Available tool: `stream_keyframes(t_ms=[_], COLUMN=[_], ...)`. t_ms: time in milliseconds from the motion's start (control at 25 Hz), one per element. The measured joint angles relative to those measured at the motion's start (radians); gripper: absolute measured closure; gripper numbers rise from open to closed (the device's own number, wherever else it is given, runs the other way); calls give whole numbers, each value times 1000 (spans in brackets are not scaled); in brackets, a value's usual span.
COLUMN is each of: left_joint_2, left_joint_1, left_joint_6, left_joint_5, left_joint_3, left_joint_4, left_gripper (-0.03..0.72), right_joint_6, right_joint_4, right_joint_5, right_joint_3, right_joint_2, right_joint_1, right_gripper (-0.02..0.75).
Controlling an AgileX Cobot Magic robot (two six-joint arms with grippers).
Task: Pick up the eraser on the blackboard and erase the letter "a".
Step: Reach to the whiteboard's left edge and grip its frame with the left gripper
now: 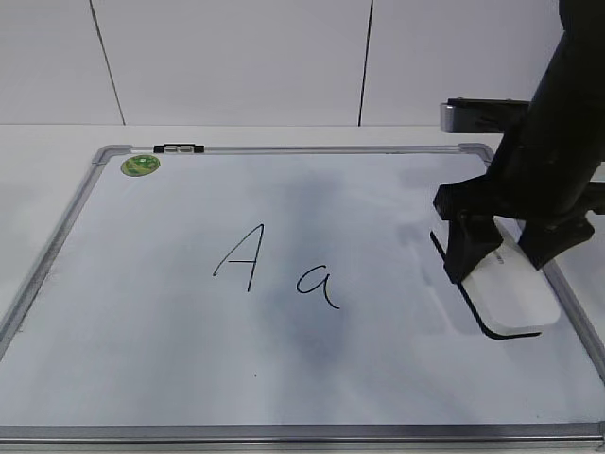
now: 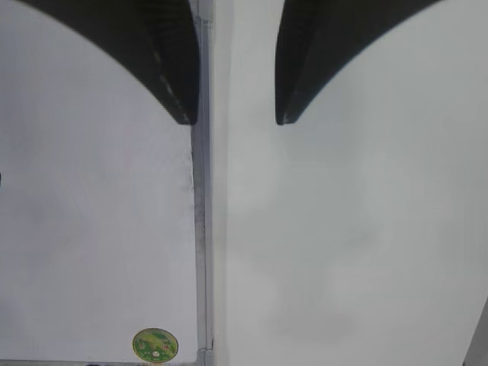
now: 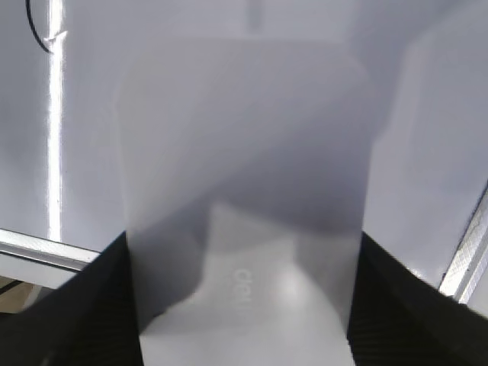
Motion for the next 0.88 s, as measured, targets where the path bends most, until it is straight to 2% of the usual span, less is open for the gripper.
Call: stream_keyframes(t_ms=[520, 880], left_joint_2=[481, 774], left_joint_1=[0, 0], left_joint_6=[0, 0], left_joint_5=[-20, -33], left_joint_3=[-291, -384], left_joint_4=[-56, -108], left_gripper=[452, 452], right_joint_6=[-11, -13], right_joint_4=[8, 8], right_joint_5=[0, 0], right_joint_3=[0, 0], right_joint_2=[0, 0], right_joint_1=[8, 8], right_gripper=[202, 202])
